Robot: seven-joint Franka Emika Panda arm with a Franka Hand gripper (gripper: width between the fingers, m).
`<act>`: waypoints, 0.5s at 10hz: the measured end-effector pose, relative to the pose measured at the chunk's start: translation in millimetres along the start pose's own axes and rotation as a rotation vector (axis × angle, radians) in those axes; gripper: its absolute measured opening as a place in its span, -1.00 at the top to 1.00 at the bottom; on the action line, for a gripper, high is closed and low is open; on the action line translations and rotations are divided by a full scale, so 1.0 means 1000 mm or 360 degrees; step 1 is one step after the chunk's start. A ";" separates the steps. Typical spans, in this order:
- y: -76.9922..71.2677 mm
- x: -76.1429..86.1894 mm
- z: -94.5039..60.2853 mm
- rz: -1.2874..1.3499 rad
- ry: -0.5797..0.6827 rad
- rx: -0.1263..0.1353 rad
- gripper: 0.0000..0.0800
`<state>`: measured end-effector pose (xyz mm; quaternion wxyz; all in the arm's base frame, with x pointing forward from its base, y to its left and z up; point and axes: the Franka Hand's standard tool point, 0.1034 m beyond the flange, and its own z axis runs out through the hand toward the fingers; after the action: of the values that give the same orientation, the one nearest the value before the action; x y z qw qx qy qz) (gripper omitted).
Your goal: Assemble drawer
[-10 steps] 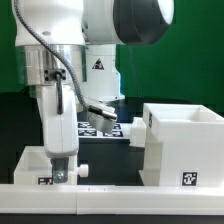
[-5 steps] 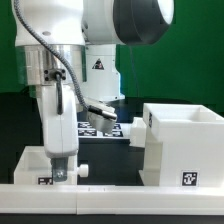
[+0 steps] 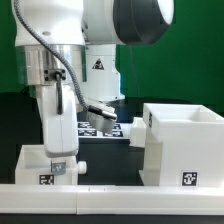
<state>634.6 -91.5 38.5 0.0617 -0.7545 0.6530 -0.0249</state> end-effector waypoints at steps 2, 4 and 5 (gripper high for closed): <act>0.000 0.000 0.000 0.0000 0.0000 0.0000 0.92; 0.002 -0.012 -0.010 -0.0256 0.0010 -0.0044 0.92; 0.006 -0.018 -0.018 -0.0373 -0.0002 -0.0041 0.92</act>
Offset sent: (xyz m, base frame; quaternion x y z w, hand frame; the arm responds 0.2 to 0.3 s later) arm -0.0353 0.0182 0.0268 -0.0929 0.0206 -0.2113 0.9728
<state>624.4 -76.0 56.4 0.0489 -0.8265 0.5604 -0.0230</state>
